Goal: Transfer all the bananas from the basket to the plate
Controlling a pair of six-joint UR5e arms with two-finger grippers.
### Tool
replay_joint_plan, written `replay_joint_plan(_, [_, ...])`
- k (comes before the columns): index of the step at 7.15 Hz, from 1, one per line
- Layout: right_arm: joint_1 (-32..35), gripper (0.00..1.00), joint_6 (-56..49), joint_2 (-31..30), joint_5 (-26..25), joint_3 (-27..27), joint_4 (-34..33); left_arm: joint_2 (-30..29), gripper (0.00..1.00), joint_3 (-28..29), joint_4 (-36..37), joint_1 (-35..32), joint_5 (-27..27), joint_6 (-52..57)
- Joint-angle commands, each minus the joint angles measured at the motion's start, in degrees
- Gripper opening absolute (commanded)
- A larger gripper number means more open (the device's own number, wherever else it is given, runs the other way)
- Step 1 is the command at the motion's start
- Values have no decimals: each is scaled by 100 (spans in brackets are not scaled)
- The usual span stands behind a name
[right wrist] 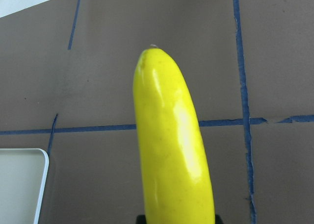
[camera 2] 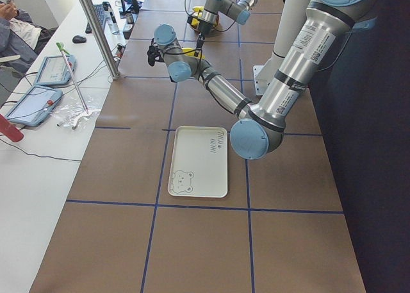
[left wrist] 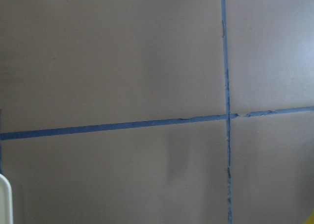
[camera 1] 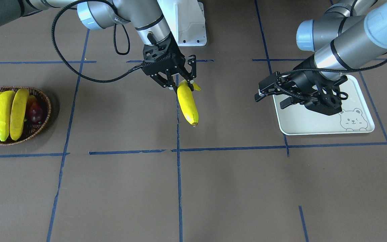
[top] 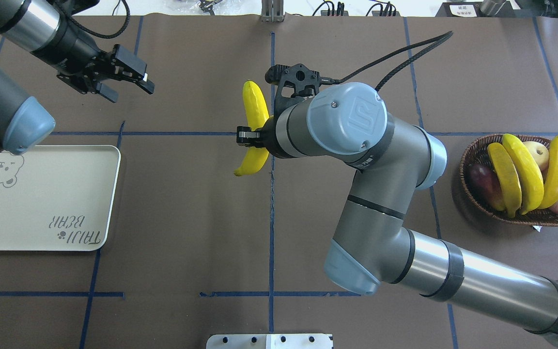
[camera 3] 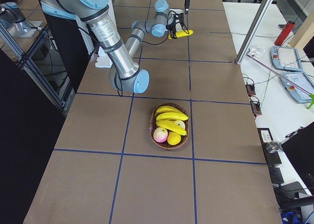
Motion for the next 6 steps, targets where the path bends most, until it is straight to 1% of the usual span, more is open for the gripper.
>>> replay_joint_plan(1, [-87, 0, 196, 241, -45, -161, -13, -249, 100, 44, -752, 560, 827, -1410])
replay_joint_plan(2, [-105, 0, 257, 286, -149, -188, 4, -451, 100, 70, -761, 798, 1189, -1877])
replay_joint_plan(3, [-131, 1, 310, 330, -194, -188, 22, -531, 100, 70, -805, 888, 1210, -2099])
replay_joint_plan(4, [-201, 1, 354, 321, -220, -232, 283, -636, 100, 166, -997, 984, 1219, -2301])
replay_joint_plan(5, [-219, 1, 555, 321, -238, -302, 381, -637, 100, 297, -1294, 1090, 1454, -2460])
replay_joint_plan(6, [-228, 1, 565, 330, -229, -294, 382, -646, 100, 386, -1332, 1134, 1526, -2461])
